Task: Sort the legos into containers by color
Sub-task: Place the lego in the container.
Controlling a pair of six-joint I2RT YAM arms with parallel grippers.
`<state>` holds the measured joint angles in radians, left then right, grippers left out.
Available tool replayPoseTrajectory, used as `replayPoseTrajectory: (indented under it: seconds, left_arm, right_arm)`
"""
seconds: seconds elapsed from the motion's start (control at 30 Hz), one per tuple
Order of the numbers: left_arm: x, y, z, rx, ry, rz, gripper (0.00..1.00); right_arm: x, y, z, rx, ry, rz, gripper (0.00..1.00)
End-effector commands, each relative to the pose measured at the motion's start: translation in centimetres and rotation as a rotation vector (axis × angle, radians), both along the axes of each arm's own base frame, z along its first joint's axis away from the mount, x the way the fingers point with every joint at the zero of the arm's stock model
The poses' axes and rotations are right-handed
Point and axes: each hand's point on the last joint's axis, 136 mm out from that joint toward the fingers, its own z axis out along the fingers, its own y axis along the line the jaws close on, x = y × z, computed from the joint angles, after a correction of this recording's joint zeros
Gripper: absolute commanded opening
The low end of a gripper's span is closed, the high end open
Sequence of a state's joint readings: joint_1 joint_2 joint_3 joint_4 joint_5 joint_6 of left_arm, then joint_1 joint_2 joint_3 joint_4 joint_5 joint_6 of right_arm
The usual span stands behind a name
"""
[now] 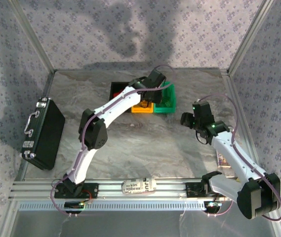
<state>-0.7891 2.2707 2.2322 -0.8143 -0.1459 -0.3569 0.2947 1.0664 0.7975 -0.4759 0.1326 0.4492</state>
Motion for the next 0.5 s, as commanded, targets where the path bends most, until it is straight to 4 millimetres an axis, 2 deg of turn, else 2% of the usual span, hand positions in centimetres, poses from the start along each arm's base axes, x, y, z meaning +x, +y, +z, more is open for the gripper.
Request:
replayPoseTrajectory:
  seconds: [0.0, 0.1, 0.2, 0.23, 0.27, 0.3, 0.33, 0.37, 0.47]
  left_arm:
    - [0.0, -0.4, -3.3, 0.096, 0.071, -0.079, 0.28]
    - [1.1, -1.5, -4.3, 0.115, 0.077, -0.099, 0.28]
    - [1.9, -2.6, -3.4, 0.084, 0.025, -0.135, 0.30]
    - [2.1, -2.7, -4.0, 0.077, 0.025, -0.146, 0.35]
    - [2.4, -2.6, -4.1, 0.074, 0.031, -0.138, 0.49]
    - [2.7, -2.5, -3.9, 0.077, 0.025, -0.129, 0.71]
    - [2.9, -2.0, -3.4, 0.088, 0.010, -0.112, 0.82]
    - [3.1, -1.5, -2.8, 0.098, -0.007, -0.096, 0.87]
    - [3.0, -0.1, -1.6, 0.131, -0.029, -0.068, 0.90]
  right_arm:
    - [-0.4, -0.3, -0.3, 0.025, 0.010, -0.006, 0.62]
    - [-0.4, -0.4, -0.5, 0.027, 0.012, -0.006, 0.62]
    - [-0.5, -0.6, -0.7, 0.031, 0.014, -0.005, 0.62]
    - [-0.5, -0.6, -0.6, 0.033, 0.012, -0.003, 0.62]
    - [-0.5, -0.6, -0.7, 0.034, 0.011, -0.004, 0.62]
    - [-0.5, -0.6, -0.7, 0.034, 0.012, -0.003, 0.62]
    - [-0.5, -0.7, -0.6, 0.035, 0.011, -0.003, 0.62]
    - [-0.6, -0.7, -0.5, 0.035, 0.009, -0.003, 0.62]
    - [-0.8, -0.8, -0.3, 0.041, -0.001, -0.002, 0.62]
